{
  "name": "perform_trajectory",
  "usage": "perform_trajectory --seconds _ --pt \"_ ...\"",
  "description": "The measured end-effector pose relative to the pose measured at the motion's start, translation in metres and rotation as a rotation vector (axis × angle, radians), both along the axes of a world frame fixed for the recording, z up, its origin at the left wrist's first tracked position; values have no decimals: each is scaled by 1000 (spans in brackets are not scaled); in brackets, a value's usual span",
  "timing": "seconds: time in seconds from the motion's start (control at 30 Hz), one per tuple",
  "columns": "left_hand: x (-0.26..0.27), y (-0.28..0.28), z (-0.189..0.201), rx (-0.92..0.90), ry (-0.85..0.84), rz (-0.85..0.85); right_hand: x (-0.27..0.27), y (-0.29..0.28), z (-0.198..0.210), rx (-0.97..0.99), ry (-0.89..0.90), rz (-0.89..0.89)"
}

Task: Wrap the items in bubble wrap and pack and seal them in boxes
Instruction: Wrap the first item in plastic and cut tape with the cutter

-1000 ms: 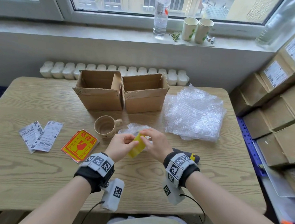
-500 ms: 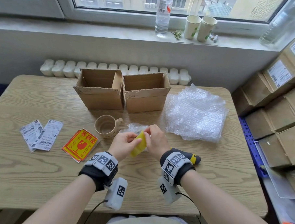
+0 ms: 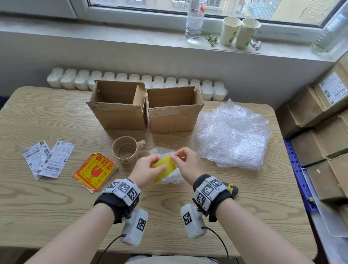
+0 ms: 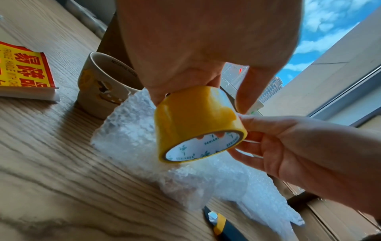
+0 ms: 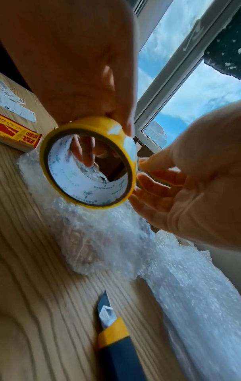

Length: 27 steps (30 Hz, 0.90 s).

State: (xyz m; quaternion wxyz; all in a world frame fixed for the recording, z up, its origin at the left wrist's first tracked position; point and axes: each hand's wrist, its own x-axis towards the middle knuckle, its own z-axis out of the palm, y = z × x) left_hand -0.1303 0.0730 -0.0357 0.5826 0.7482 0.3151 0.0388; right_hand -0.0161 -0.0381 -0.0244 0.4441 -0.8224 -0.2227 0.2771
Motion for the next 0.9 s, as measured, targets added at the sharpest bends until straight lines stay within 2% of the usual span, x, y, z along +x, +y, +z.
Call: perform_trajectory --seconds 0.1,0.27,0.4,0.53,0.67,0.77,0.9 --pt "-5 -1 -2 55 44 -78 6 1 -1 14 -24 -9" --pt "4 4 2 125 58 -42 18 -1 6 41 31 -55" --pt "17 7 6 232 165 36 31 -6 16 102 85 -50" --pt "28 11 7 276 229 -13 38 -10 22 125 88 -74" --pt "33 11 14 280 202 -96 45 -11 28 108 72 -28" --pt "37 11 16 235 172 -59 48 -8 23 31 -11 68" --pt "41 12 20 208 128 -16 38 -8 11 -3 -24 187"
